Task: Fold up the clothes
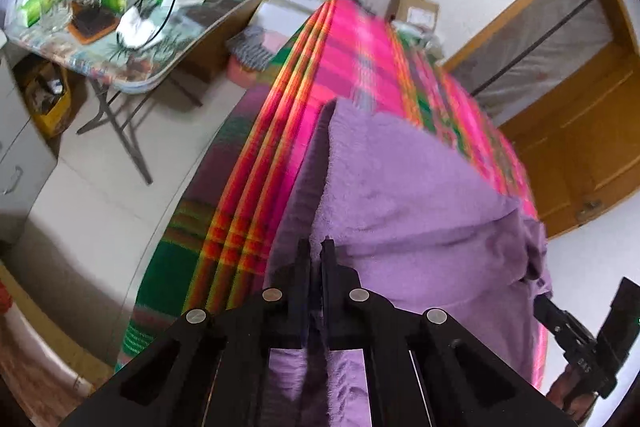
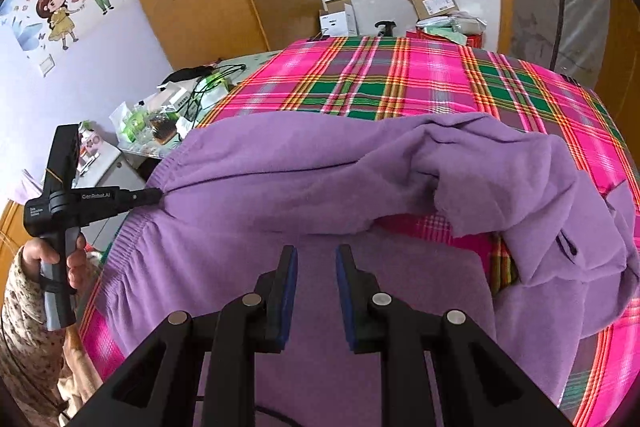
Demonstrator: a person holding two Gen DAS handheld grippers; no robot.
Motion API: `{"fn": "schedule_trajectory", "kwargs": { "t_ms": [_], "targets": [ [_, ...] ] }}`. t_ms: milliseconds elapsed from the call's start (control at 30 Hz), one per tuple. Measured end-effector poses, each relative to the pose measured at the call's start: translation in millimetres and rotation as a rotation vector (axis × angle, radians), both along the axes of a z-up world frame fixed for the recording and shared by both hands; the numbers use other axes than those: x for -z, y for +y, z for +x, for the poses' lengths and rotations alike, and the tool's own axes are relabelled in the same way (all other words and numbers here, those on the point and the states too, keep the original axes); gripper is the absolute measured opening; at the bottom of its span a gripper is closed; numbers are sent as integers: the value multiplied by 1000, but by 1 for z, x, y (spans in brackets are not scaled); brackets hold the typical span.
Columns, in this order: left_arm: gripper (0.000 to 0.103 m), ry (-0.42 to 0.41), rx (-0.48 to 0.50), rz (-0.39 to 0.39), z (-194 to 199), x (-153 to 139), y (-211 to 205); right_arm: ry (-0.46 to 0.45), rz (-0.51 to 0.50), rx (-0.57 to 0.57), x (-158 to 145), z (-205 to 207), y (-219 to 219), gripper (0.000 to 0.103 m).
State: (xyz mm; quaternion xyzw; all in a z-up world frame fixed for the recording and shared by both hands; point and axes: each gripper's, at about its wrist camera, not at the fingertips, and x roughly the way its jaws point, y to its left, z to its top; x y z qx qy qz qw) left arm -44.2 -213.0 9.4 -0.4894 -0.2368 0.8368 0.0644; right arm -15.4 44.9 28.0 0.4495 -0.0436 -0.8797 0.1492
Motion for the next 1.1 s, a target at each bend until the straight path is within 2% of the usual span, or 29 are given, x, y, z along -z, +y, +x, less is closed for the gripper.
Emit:
{"fn": "schedule_trajectory", "kwargs": {
  "t_ms": [100,233,367,433,533,700,800,900,967,1100],
  "targets": [
    [9,0,-1,-5,0,1,0,4,-14,24,-3,5,7,20],
    [30,20,3,-95,9,-6,4,7,-27,44,-6,12,14,20],
    [31,25,-21,-90,19,-11,-12,11,-41,55,-8,19,18,20],
    [30,10,-26,-88,23,-10,-16,14,-49,62,-9,22,20,20],
    [30,-39,-26,-125,24,-4,-16,24,-60,70,-13,28,23,20],
    [31,-42,-19,-103,26,-3,-18,24,-63,74,-14,37,25,20],
    [31,-2,-11,30,30,-11,-23,26,-71,87,-14,42,28,20],
    [41,-20,9,20,28,-10,-21,25,-81,105,-13,46,34,20],
    [40,-35,22,9,26,-8,-19,21,-86,126,-12,49,39,20],
    [42,-2,39,93,34,-10,-21,10,-97,155,-9,52,44,20]
  ]
}}
